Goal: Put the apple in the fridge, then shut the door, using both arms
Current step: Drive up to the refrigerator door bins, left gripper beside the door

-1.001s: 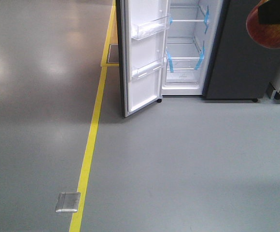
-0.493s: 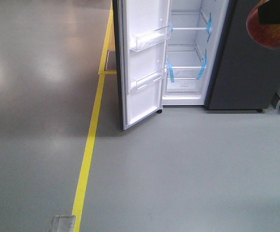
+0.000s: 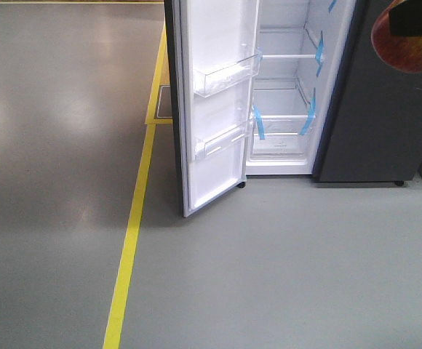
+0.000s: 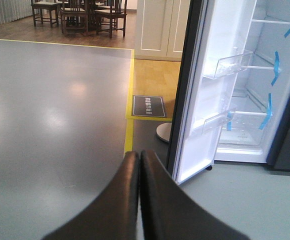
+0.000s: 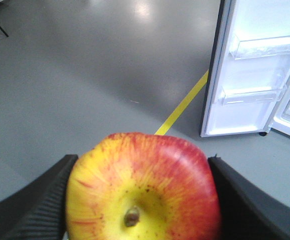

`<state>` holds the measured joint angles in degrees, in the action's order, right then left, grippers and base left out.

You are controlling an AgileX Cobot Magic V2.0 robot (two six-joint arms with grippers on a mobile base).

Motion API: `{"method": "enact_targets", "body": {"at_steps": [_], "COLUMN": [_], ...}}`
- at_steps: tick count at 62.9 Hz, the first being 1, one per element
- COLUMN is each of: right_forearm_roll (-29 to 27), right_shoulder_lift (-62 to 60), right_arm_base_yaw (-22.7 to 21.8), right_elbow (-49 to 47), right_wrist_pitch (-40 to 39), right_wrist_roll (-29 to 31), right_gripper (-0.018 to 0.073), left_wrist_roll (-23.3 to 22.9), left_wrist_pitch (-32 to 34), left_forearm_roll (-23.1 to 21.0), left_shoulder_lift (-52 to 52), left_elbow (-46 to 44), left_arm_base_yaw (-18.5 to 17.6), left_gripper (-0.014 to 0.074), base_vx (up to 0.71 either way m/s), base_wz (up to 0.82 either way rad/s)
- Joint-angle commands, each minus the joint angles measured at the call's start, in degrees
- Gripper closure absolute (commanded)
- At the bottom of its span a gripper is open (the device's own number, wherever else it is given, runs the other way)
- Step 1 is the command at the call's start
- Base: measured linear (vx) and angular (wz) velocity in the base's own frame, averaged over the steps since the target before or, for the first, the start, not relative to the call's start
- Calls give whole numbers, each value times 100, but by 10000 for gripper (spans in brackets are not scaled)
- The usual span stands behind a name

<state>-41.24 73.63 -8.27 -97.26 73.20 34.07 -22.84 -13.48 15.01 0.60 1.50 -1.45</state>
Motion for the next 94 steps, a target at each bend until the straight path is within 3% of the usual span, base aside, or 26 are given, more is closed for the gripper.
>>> {"method": "enact_targets", "body": {"at_steps": [1,94], "right_forearm_roll": [-280,-280], "right_shoulder_lift": [-139,-139], "right_arm_base_yaw": [-21,-21], "right_elbow": [-172,-172], "right_wrist_pitch": [-14,-14], "right_wrist_roll": [31,31], "right_gripper": [566,566], "left_wrist_roll": [-4,-4], "left_wrist_pitch": [404,404], "left_forearm_roll": [-14,-14], "left_shoulder_lift": [82,82], "left_elbow": [159,159], "left_arm_base_yaw": [-36,-36], "left_gripper": [603,603], "base_vx": [24,19], "base_wz": [0,0]}}
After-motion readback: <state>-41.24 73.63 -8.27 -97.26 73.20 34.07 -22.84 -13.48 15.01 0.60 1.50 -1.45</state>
